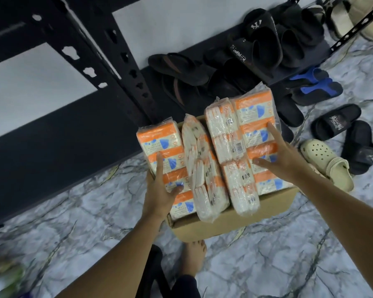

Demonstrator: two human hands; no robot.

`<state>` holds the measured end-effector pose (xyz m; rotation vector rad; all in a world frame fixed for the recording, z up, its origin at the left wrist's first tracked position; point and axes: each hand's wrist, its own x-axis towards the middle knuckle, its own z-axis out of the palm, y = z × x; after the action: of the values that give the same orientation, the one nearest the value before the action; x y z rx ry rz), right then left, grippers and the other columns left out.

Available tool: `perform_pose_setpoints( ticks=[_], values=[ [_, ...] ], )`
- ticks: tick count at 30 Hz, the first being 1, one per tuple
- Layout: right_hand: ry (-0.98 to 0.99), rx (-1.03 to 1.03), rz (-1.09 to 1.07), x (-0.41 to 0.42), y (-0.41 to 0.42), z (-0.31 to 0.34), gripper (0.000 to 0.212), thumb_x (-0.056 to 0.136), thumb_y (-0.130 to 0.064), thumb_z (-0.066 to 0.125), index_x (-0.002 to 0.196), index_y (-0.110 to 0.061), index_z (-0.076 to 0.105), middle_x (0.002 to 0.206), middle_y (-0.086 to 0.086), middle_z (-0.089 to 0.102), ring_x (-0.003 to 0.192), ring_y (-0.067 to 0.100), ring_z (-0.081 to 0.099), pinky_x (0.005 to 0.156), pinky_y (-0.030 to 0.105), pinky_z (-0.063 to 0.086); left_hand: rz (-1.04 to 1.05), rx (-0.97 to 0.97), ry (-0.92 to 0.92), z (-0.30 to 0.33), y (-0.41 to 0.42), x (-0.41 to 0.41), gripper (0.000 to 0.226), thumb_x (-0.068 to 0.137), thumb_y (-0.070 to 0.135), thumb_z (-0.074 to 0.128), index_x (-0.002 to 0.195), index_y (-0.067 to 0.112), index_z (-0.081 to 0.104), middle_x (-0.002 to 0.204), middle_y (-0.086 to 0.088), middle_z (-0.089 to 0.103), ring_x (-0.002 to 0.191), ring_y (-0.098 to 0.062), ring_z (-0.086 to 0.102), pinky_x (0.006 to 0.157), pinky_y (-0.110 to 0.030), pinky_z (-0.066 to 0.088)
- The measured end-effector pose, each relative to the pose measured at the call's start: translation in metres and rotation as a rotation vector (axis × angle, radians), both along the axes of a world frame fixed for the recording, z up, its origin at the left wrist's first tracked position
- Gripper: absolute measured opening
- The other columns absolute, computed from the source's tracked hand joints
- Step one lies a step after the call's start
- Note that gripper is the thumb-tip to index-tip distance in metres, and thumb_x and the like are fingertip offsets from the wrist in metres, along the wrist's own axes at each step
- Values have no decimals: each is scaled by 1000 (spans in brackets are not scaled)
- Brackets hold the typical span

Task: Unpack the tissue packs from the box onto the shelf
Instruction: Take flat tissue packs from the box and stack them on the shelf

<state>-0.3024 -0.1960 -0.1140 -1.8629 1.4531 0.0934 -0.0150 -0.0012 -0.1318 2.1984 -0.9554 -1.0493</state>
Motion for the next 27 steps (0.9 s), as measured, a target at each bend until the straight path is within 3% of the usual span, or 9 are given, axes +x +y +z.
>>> perform_pose_setpoints(
  ticks=[3, 7, 9, 14, 19, 23, 27],
  values=[
    [1, -14, -7, 5, 19, -1, 110, 81, -41, 78, 157, -38, -2, 147, 3, 50, 118, 24, 59, 88, 31, 40, -13, -9, 22, -2, 15, 8, 112, 84, 24, 76, 145, 58, -11, 155, -1, 22, 139, -16, 36, 100, -30, 40],
    [-35, 1, 0, 21, 46, 3, 110, 79, -46, 78, 154, -47, -3, 145, 5, 52, 117, 27, 60, 96, 44, 46, -6, -22, 32, -7, 44, 26, 110, 85, 20, 74, 147, 56, -10, 156, 0, 23, 139, -13, 35, 100, -27, 38],
    [-38, 25, -8, 33, 62, 4, 108, 81, -41, 78, 155, -45, -1, 144, 4, 51, 113, 25, 60, 93, 41, 45, -9, -28, 23, -8, 60, 39, 111, 86, 18, 74, 147, 56, -10, 155, -1, 26, 137, -15, 39, 101, -30, 41],
    [-93, 24, 10, 73, 105, 6, 103, 85, -31, 77, 158, -34, 4, 120, -11, 54, 101, 11, 54, 83, 29, 39, 10, -59, 59, -8, 109, 78, 105, 87, 21, 72, 145, 61, -7, 154, 0, 25, 134, -15, 44, 100, -41, 51],
    [-103, 56, 57, 116, 147, -1, 103, 85, -38, 76, 156, -42, 1, 145, -2, 50, 121, 22, 57, 92, 33, 43, 20, -56, 55, -9, 158, 129, 101, 84, 34, 71, 145, 60, -5, 148, -3, 31, 132, -18, 48, 97, -38, 53],
    [-123, 53, 112, 160, 180, -4, 101, 85, -42, 73, 155, -46, 0, 145, -2, 52, 127, 23, 55, 95, 34, 45, 31, -49, 34, -8, 199, 175, 100, 79, 50, 68, 145, 61, -6, 144, -4, 35, 127, -22, 51, 91, -48, 55],
    [-143, 58, 151, 211, 210, -5, 101, 85, -41, 73, 154, -45, -1, 148, -8, 47, 131, 22, 51, 91, 30, 42, 46, -53, 12, -7, 241, 221, 106, 82, 35, 72, 143, 62, -9, 148, -3, 33, 130, -18, 49, 93, -44, 55]
  ],
)
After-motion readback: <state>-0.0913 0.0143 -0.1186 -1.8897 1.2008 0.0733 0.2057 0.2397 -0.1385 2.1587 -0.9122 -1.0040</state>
